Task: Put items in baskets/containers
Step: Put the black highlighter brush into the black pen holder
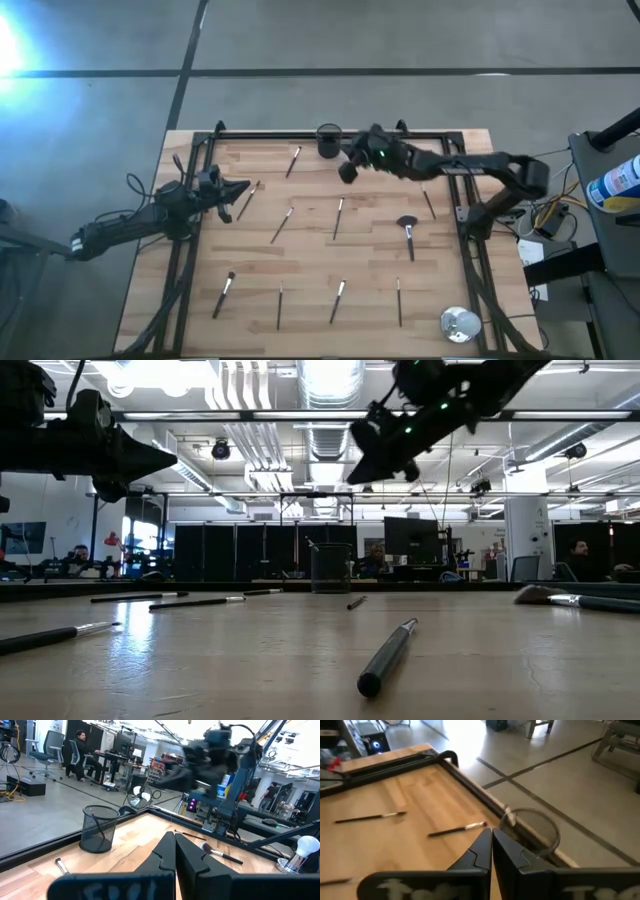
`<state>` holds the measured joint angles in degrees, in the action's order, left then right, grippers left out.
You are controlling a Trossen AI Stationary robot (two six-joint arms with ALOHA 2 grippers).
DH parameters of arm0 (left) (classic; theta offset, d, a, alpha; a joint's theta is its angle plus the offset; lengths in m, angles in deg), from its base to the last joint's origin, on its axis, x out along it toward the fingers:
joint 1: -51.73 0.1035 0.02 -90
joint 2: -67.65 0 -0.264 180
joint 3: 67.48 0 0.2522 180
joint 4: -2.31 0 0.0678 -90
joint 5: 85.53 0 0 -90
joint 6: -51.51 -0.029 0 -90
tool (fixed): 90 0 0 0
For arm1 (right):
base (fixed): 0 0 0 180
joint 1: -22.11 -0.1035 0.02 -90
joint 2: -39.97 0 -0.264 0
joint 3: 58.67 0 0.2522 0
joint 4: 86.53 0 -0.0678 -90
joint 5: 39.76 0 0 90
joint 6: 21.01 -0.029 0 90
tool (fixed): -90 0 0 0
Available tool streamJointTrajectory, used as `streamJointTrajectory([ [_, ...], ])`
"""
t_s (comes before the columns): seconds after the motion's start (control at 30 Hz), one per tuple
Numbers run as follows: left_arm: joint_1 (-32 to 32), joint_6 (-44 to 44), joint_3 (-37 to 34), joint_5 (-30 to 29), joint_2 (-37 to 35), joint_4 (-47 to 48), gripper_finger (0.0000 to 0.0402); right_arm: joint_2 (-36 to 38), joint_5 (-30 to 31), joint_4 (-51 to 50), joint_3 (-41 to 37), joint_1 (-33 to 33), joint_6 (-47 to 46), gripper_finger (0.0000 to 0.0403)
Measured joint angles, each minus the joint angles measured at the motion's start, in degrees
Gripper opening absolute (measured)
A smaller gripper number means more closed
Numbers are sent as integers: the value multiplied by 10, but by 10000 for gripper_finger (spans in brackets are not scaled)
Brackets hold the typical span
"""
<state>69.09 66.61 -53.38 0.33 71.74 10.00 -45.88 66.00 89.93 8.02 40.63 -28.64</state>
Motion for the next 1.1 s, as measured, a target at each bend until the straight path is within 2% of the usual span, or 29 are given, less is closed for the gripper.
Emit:
streamJointTrajectory([
  [0.17,0,1,0,0,1,-2,0,70,65,0,-79,-75,-62,8],
  [0.33,0,1,0,0,1,-11,0,120,165,-42,-133,-158,-154,8],
  [0.5,0,1,0,-1,2,-15,0,153,212,-188,-135,-231,-295,8],
  [0.67,0,9,0,-2,3,-27,0,155,248,-352,-107,-313,-482,8],
  [0.87,0,11,0,-3,6,-25,0,125,231,-489,-71,-396,-691,8],
  [1.1,0,14,0,-1,11,-27,0,63,112,-574,-18,-478,-891,9],
])
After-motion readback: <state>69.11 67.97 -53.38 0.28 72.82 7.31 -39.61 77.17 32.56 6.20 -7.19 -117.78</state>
